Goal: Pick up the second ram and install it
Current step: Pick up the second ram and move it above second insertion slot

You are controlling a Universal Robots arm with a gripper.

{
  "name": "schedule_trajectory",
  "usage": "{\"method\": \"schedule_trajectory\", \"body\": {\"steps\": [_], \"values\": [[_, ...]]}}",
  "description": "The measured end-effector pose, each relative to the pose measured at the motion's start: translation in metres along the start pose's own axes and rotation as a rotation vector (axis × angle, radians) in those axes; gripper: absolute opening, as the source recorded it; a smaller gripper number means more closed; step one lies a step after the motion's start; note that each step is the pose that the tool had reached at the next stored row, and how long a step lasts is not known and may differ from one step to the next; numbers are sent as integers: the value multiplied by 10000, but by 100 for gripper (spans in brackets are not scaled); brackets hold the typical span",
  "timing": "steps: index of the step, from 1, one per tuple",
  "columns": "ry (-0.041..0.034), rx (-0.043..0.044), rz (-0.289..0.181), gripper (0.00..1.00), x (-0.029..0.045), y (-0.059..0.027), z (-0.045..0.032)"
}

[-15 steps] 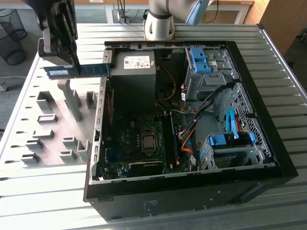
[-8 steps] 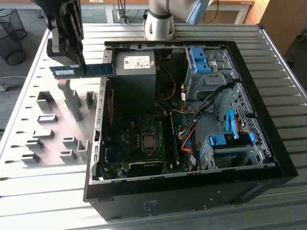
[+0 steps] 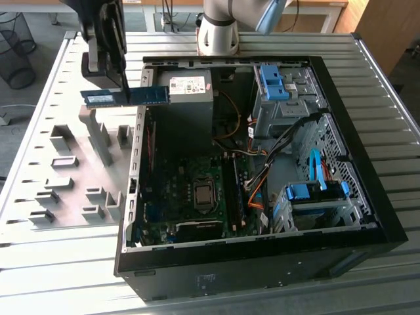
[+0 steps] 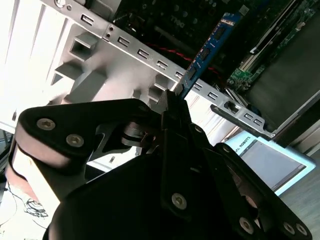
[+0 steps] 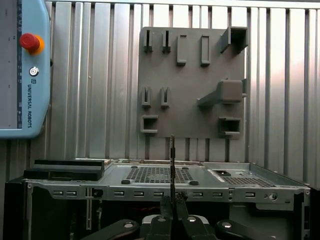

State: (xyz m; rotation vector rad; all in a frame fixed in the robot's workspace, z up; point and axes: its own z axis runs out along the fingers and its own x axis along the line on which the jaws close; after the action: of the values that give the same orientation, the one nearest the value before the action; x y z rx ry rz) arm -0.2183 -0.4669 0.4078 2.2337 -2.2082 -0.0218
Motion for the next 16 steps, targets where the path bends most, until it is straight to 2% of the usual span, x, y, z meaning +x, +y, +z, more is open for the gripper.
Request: {"method": "schedule_trajectory", "body": {"steps": [16], "values": [[0,0,-1,14,4,-339,-3]]}}
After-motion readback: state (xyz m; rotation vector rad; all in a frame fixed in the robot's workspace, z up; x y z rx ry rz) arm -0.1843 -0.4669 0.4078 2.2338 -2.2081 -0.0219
